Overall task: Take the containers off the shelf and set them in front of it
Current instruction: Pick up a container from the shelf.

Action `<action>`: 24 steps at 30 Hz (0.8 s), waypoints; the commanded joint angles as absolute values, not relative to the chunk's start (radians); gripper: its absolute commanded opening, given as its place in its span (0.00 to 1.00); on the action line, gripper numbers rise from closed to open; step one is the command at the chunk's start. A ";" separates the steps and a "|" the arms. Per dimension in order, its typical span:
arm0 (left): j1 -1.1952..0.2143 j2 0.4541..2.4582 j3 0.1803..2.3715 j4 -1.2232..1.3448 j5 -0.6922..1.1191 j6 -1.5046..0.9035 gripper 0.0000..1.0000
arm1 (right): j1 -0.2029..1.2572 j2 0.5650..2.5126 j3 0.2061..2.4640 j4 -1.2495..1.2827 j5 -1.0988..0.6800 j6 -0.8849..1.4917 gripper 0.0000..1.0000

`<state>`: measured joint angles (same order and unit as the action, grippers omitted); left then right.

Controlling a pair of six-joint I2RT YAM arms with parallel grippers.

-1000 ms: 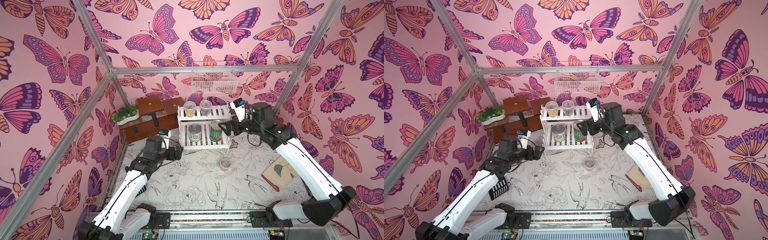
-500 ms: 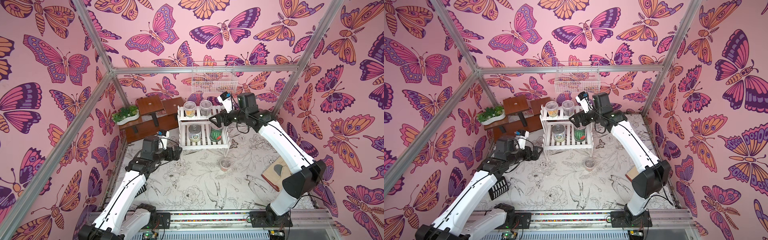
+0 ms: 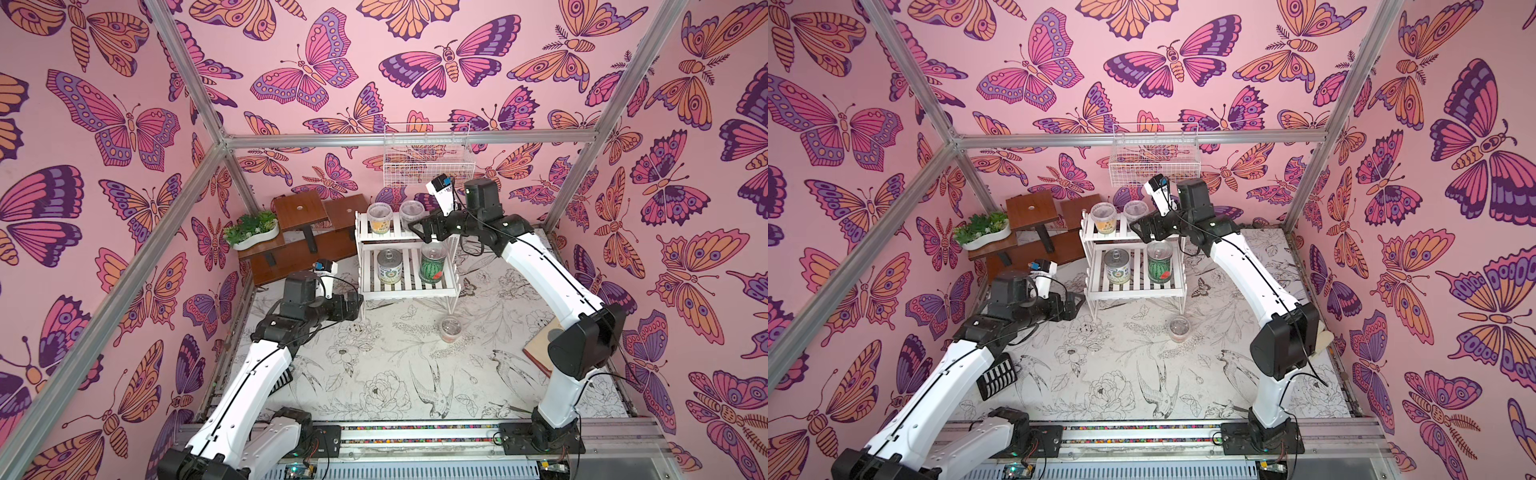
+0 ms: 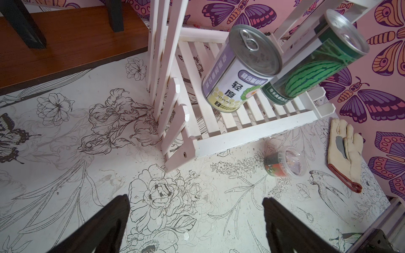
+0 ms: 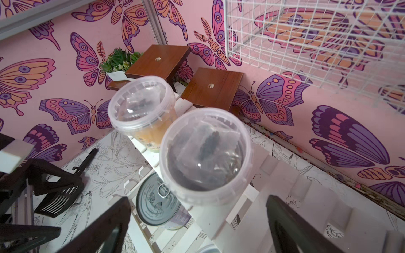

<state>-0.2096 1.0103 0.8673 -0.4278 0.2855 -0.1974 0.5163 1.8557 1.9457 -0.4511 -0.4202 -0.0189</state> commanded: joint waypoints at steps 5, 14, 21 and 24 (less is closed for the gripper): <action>-0.199 1.020 0.886 -0.443 0.295 -0.180 1.00 | 0.510 1.927 2.048 -0.429 -0.437 -0.001 0.99; -0.196 1.030 0.893 -0.443 0.292 -0.177 1.00 | 0.521 1.992 2.118 -0.446 -0.435 -0.006 0.99; -0.195 1.029 0.896 -0.443 0.287 -0.178 1.00 | 0.529 2.012 2.133 -0.451 -0.427 -0.014 0.96; -0.195 1.031 0.896 -0.442 0.285 -0.178 1.00 | 0.532 2.022 2.144 -0.458 -0.421 -0.019 0.92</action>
<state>-0.2016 1.0290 0.8799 -0.4278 0.2848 -0.1902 0.5232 2.0052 2.1067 -0.4423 -0.4206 -0.0086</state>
